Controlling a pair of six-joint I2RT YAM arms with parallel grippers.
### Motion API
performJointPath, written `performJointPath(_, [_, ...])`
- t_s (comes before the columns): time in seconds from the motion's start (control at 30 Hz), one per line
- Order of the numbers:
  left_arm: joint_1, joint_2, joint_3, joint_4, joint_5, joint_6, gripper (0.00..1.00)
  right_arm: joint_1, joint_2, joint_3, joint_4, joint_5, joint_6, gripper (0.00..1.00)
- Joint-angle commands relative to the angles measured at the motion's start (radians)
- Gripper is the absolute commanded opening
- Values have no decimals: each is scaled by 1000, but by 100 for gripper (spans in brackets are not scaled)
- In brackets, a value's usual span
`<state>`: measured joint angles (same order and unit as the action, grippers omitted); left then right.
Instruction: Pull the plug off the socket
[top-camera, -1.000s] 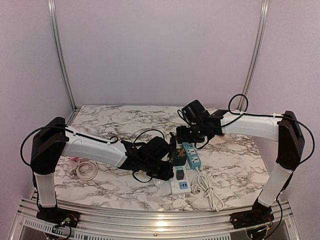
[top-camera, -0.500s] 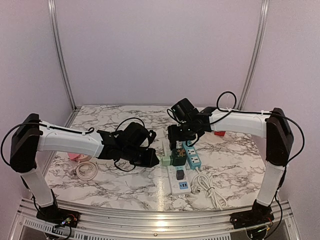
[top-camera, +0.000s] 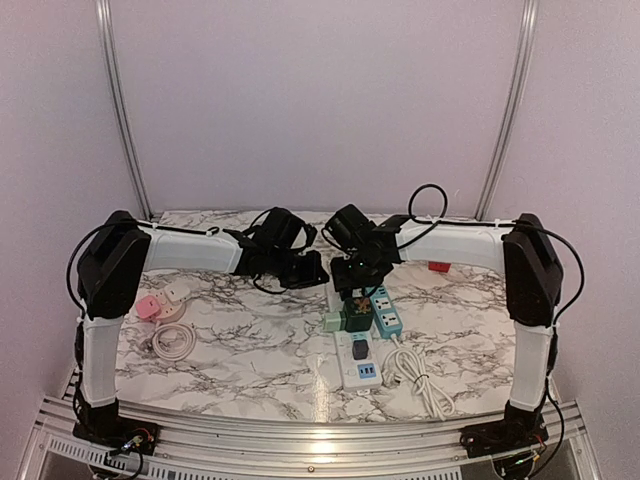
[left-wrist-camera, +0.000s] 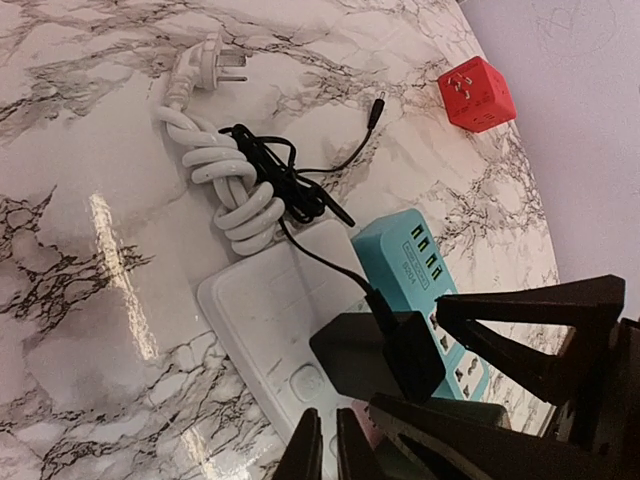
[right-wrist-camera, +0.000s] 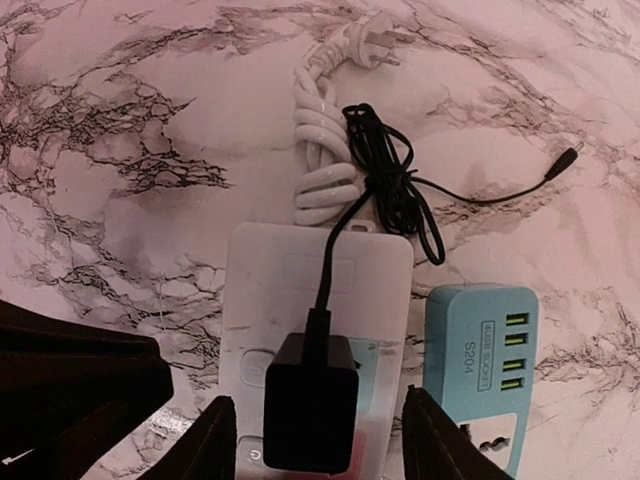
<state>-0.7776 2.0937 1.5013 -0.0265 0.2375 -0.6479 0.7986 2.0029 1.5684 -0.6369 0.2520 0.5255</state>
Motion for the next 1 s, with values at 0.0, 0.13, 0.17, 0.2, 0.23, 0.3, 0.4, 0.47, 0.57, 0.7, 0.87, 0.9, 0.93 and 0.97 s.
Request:
performJointPath(0.0, [14, 87, 72, 17, 75, -26, 7, 9, 20, 22, -26, 37, 28, 50])
performJointPath(0.13, [25, 152, 124, 59, 106, -59, 6, 10, 21, 5, -9, 39, 33, 45])
performJointPath(0.17, [28, 165, 135, 65, 113, -67, 5, 10, 22, 3, -6, 39, 33, 44])
performJointPath(0.2, [30, 179, 146, 71, 118, -74, 5, 9, 26, 2, -3, 39, 32, 43])
performJointPath(0.23, [30, 191, 159, 73, 124, -78, 5, 10, 28, 2, -2, 39, 30, 43])
performJointPath(0.3, [32, 216, 188, 62, 124, -84, 4, 10, 31, 1, 1, 42, 29, 43])
performJointPath(0.4, [34, 250, 223, 37, 115, -89, 1, 9, 36, -1, 7, 44, 25, 43])
performJointPath(0.47, [35, 265, 233, 29, 110, -92, 0, 10, 40, 1, 10, 44, 24, 42])
performJointPath(0.57, [37, 279, 235, 28, 105, -89, 0, 10, 41, -1, 16, 43, 22, 41])
performJointPath(0.7, [38, 279, 210, -3, 89, -88, 0, 9, 47, 2, 21, 43, 18, 40])
performJointPath(0.87, [40, 272, 183, -19, 66, -83, 0, 11, 54, 5, 26, 39, 17, 32])
performJointPath(0.9, [40, 272, 182, -27, 58, -82, 0, 11, 55, 6, 26, 38, 17, 30])
performJointPath(0.93, [40, 274, 181, -34, 54, -80, 0, 11, 56, 7, 26, 40, 18, 28])
performJointPath(0.97, [40, 276, 183, -41, 48, -80, 0, 11, 55, 8, 26, 42, 19, 26])
